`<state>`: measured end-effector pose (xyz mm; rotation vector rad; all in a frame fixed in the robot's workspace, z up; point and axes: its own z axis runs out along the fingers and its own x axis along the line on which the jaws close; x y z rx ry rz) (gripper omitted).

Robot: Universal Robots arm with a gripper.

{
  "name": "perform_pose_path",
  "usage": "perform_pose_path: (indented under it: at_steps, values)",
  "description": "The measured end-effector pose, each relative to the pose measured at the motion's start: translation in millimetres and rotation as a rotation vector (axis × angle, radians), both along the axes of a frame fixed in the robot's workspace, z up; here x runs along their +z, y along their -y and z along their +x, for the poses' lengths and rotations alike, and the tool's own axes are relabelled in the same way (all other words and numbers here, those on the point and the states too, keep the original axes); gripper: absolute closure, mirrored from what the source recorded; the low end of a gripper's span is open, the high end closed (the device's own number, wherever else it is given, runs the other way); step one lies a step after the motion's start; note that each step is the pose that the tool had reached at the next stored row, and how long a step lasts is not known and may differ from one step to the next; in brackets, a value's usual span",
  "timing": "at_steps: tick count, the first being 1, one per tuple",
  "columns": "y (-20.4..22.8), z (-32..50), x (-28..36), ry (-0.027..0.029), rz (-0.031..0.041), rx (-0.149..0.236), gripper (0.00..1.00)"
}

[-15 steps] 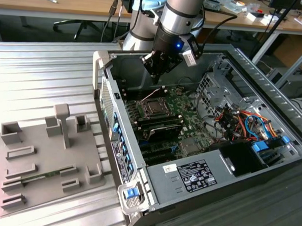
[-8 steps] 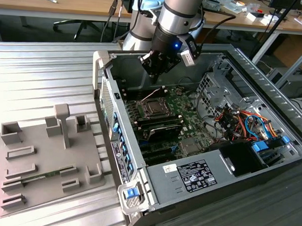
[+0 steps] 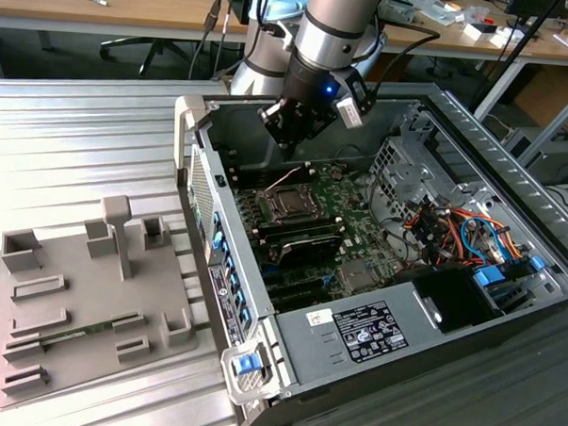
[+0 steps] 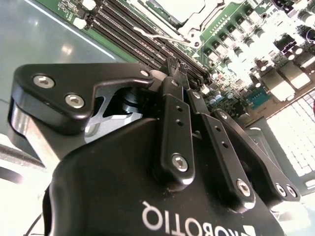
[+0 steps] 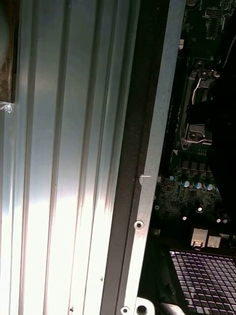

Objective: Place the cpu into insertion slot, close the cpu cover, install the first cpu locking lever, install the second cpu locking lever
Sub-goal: 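Install the first cpu locking lever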

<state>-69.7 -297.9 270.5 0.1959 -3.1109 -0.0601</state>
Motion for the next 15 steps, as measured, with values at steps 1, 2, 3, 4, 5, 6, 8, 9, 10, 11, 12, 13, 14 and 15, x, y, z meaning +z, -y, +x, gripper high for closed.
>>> perform_pose_path:
  at_steps: [1, 2, 3, 4, 5, 6, 8, 9, 10, 11, 12, 13, 14, 15]
  values:
    - [1.6, -0.1, -0.3, -0.0001, 0.0001, 0.0, 0.89]
    - [4.6, -0.1, -1.0, -0.0001, 0.0001, -0.001, 0.89]
    - [6.1, -0.1, -1.6, -0.0001, 0.0003, -0.002, 0.89]
    - [7.7, -0.1, -2.5, -0.0001, 0.0004, -0.003, 0.89]
    - [8.6, -0.4, -4.5, 0.0001, 0.0006, -0.005, 0.89]
    - [8.6, -1.5, -5.7, -0.0001, 0.0004, -0.007, 0.89]
    - [8.7, -3.9, -8.3, -0.0001, 0.0003, -0.011, 0.89]
    - [8.7, -4.2, -9.4, -0.0001, -0.0004, -0.013, 0.89]
    - [8.7, -4.6, -10.5, -0.0001, -0.0008, -0.016, 0.89]
    - [8.7, -4.9, -11.8, -0.0001, -0.0008, -0.022, 0.89]
    - [8.6, -5.0, -12.8, 0.0, -0.0007, -0.026, 0.89]
    - [8.6, -5.0, -13.8, 0.0, -0.0008, -0.032, 0.89]
    - [8.5, -5.1, -14.6, 0.0, -0.0008, -0.036, 0.89]
    - [8.5, -5.1, -15.5, 0.0, -0.0008, -0.041, 0.89]
